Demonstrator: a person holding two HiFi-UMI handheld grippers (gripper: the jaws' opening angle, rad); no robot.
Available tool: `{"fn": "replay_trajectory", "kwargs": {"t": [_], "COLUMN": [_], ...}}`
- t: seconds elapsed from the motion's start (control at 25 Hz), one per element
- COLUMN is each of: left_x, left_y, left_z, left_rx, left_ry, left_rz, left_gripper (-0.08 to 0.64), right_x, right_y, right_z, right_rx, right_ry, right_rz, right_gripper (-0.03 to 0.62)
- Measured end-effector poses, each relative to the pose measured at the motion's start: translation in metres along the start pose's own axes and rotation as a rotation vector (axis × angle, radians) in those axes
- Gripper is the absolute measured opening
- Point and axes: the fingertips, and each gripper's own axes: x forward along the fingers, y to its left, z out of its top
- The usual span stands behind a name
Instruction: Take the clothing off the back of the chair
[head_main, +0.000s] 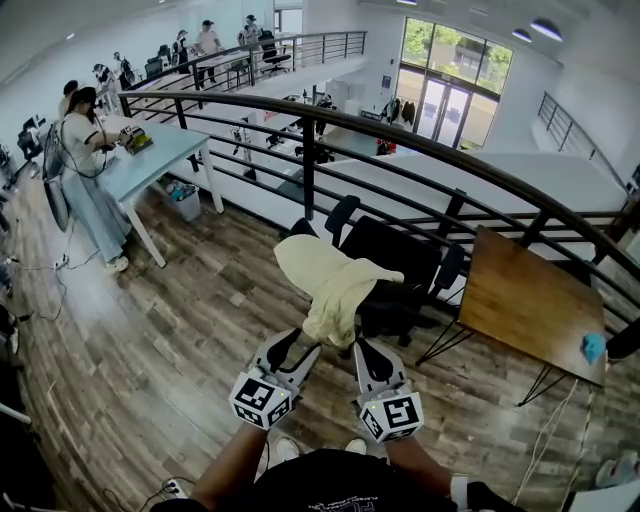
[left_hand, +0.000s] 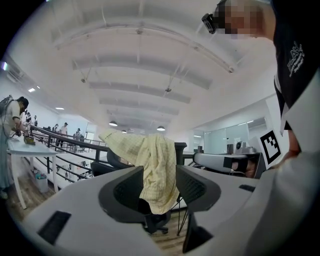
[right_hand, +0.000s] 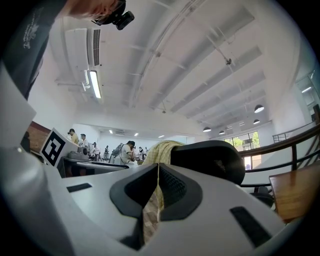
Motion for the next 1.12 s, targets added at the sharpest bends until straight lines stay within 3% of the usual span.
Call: {"fn": "replay_trajectory", "kwargs": {"t": [0.36, 1.12], "left_x": [0.036, 0.091], "left_y": [-0.008, -0.006], "left_z": [-0.006, -0.018], "left_rx": [0.023, 0.027], "left_ry": [0.073, 0.16], "left_rz": [0.036, 0.06], "left_gripper": [0.339, 0.344], "right_x": [-0.001, -0.008], "right_y": [-0.015, -0.042], "right_z": [-0.008, -0.007], "right_rx": [0.009, -0.004], "right_ry": [0.026, 0.019], "right_rz": [-0.001, -0.044], "right_gripper": [0.02, 0.02]}}
